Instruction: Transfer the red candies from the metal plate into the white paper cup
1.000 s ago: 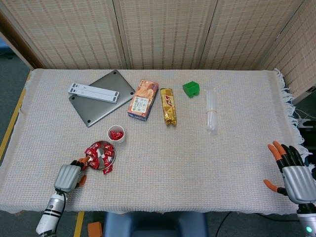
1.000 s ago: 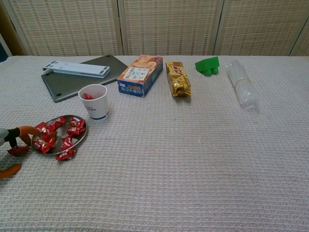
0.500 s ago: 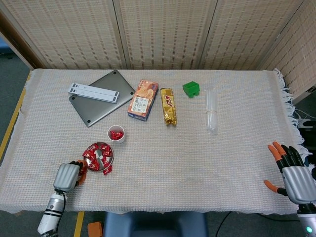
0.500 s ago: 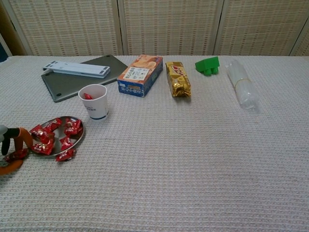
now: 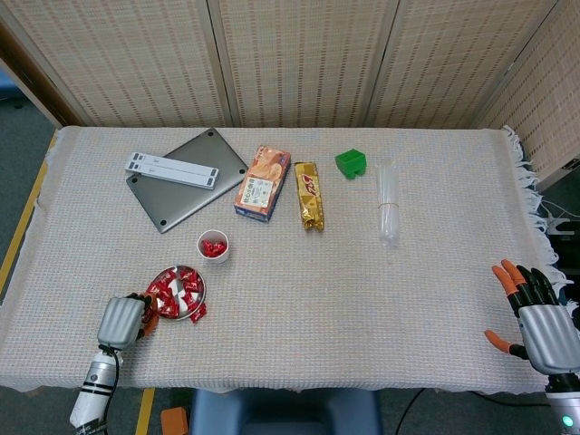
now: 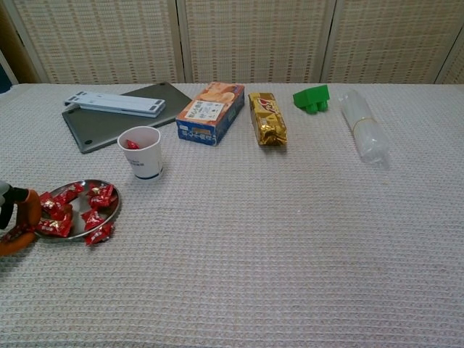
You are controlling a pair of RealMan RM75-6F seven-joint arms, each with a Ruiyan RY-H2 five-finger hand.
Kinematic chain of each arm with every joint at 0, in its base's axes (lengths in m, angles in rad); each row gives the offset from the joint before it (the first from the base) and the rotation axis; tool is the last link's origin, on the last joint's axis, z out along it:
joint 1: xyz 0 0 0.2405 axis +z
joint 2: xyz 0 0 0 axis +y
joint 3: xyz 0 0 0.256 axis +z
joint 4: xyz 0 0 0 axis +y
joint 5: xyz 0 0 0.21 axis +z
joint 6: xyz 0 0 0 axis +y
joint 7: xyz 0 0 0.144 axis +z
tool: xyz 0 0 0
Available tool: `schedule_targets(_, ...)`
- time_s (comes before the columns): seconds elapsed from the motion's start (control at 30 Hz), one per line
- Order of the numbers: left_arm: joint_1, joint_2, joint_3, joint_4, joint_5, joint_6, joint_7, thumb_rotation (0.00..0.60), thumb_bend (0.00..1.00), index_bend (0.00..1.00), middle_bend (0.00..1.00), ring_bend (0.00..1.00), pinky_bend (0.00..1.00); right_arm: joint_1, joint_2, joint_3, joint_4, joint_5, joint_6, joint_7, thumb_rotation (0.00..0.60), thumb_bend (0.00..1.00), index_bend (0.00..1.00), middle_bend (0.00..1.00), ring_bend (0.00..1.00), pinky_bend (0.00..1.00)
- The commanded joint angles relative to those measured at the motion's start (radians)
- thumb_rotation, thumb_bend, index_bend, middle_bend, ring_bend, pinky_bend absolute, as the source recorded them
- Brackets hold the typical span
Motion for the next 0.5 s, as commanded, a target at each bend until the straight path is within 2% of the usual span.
schedule_targets(0.03, -0.001, 0.000, -0.001, 0.001, -0.001, -0.005, 0.001, 0.600, 0.37, 0.52, 0.58, 0.58, 1.00, -0.001, 0.001, 0.000, 0.000, 0.000, 0.001, 0.001, 0.600, 0.06, 0.00, 0.00, 0.00, 0.00)
schedule_targets(0.3, -0.002, 0.003, -0.001, 0.005, -0.005, -0.029, 0.001, 0.600, 0.38, 0.44, 0.57, 0.59, 1.00, -0.002, 0.002, 0.001, -0.001, 0.003, 0.003, 0.001, 0.600, 0.06, 0.00, 0.00, 0.00, 0.00)
schedule_targets(0.5, 0.001, 0.003, -0.007, 0.006, 0.001, -0.018, 0.005, 0.600, 0.39, 0.44, 0.57, 0.60, 1.00, -0.002, 0.002, 0.001, -0.001, 0.003, 0.002, 0.000, 0.600, 0.06, 0.00, 0.00, 0.00, 0.00)
